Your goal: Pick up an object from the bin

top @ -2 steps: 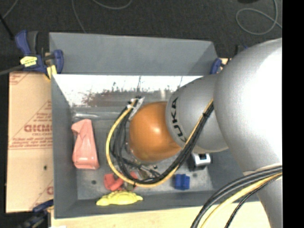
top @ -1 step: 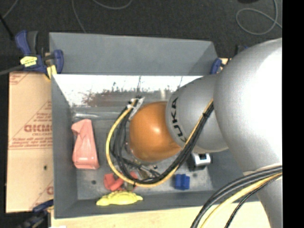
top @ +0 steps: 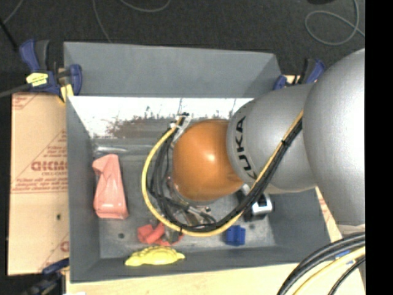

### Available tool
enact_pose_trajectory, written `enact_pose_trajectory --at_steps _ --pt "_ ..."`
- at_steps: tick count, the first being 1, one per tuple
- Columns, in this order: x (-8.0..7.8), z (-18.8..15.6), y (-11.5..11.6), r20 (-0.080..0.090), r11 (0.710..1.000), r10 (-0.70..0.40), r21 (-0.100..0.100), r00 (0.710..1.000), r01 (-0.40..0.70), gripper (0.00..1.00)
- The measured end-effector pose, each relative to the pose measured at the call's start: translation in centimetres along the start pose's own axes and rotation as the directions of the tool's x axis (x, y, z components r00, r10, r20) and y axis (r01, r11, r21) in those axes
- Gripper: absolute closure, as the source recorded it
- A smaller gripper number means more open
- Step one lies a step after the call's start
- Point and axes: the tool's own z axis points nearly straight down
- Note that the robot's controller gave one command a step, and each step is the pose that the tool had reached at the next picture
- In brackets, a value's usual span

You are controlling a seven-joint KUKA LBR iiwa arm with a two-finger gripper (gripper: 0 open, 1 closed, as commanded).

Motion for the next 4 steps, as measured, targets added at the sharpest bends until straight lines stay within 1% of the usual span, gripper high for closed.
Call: enact_pose_trajectory --at_steps 1,2,3,4 --pt "-1.0 -5.8 -0.5 0.008 1.0 0.007 0.001 1.0 -0.007 1.0" --pt "-1.1 -7.7 -0.6 0.014 1.0 0.01 0.002 1.0 -0.01 1.0" --pt "-3.3 -1.7 4.5 0.008 0.874 -0.485 0.003 0.874 0.485 1.0" --pt "-3.3 -1.7 4.5 0.008 0.875 -0.484 0.003 0.875 0.484 1.0"
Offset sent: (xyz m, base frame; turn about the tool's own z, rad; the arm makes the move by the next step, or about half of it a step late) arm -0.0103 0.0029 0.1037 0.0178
